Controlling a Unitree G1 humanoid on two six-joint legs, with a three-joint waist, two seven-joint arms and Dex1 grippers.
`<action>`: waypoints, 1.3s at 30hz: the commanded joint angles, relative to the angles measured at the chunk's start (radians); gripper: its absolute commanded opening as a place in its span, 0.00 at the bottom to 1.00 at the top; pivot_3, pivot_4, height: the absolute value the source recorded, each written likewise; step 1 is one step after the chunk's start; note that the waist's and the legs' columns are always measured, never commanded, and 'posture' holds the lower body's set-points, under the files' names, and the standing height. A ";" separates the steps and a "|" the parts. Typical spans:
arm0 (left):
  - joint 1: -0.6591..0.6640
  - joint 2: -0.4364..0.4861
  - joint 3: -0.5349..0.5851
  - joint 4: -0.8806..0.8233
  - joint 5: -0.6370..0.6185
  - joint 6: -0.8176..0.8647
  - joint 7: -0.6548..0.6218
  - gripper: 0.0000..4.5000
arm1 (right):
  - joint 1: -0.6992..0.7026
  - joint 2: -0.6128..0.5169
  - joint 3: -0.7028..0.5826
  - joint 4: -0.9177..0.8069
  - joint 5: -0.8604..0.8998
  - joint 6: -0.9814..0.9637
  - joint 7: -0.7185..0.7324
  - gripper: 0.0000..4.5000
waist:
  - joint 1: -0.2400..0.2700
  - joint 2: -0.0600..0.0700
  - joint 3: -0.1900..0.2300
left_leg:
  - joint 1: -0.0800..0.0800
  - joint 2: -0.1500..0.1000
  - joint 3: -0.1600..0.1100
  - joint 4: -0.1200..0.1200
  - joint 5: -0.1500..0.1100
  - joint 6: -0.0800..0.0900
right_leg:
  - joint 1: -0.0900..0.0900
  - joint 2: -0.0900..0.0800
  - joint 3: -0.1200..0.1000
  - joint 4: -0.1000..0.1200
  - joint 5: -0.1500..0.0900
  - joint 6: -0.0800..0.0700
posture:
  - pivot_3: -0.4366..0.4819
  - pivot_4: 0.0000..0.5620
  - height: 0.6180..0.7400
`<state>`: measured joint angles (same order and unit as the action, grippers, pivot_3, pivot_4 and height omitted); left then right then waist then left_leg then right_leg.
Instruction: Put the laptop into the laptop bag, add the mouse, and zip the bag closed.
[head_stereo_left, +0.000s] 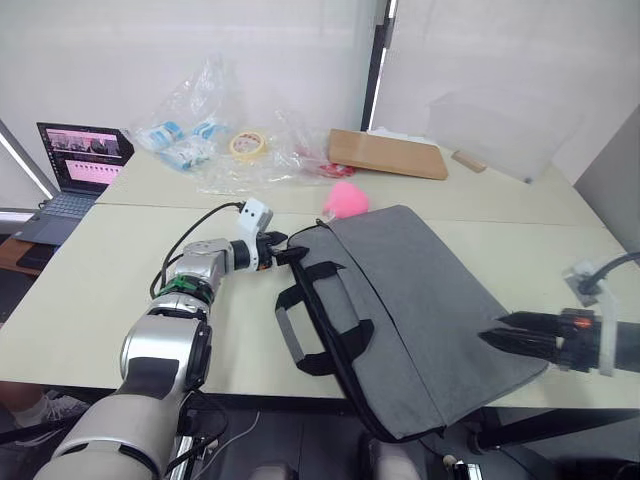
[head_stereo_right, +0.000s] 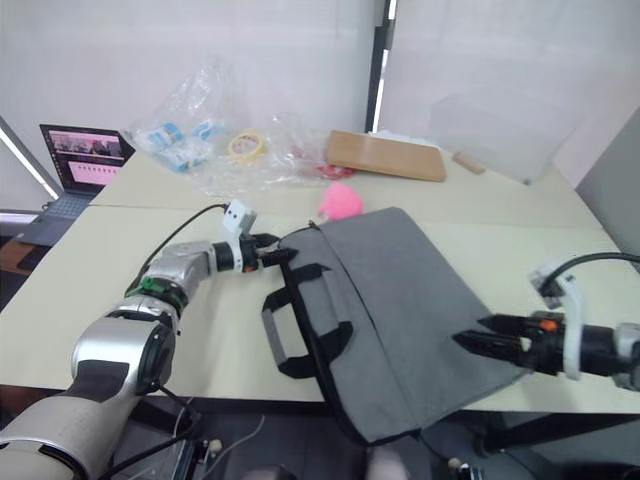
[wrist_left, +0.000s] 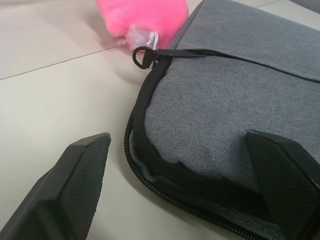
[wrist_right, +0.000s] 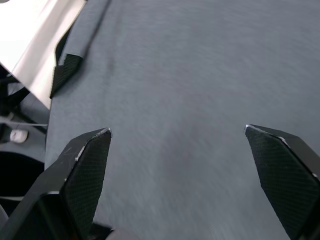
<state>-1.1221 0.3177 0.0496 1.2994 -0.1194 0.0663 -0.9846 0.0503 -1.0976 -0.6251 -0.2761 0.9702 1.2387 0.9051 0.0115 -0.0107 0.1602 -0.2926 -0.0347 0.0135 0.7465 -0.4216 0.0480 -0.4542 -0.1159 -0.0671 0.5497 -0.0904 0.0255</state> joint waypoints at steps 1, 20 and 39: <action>-0.018 -0.015 0.009 -0.006 0.017 -0.026 -0.001 0.61 | 0.063 -0.017 -0.065 0.066 -0.088 -0.070 0.021 1.00 | 0.000 0.000 0.000 | 0.000 0.000 -0.001 0.000 0.000 0.000 | 0.001 0.000 0.000 -0.001 0.001 0.001 | 0.48 0.27 1.00; 0.004 -0.008 0.023 -0.022 0.051 -0.051 -0.008 0.01 | 0.222 0.089 -0.057 0.126 -0.134 0.002 0.012 1.00 | 0.001 0.000 0.000 | 0.001 0.000 -0.008 -0.001 0.000 0.001 | 0.002 0.000 0.002 -0.004 0.002 0.003 | 0.48 0.27 1.00; 0.025 -0.001 0.020 -0.042 0.055 -0.059 -0.027 0.00 | 0.054 0.167 -0.059 0.257 -0.155 -0.030 -0.071 0.21 | -0.002 0.000 -0.001 | 0.002 0.000 -0.007 0.000 0.000 0.000 | 0.002 0.001 0.002 -0.004 0.002 0.003 | 0.48 0.27 1.00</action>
<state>-1.1042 0.3103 0.0734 1.2784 -0.0743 0.0206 -0.9940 0.1150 -0.9151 -0.6703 -0.0241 0.8243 1.2332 0.8296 0.0094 -0.0103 0.1597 -0.2902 -0.0345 0.0067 0.7461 -0.4219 0.0484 -0.4521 -0.1153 -0.0648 0.5461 -0.0886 0.0283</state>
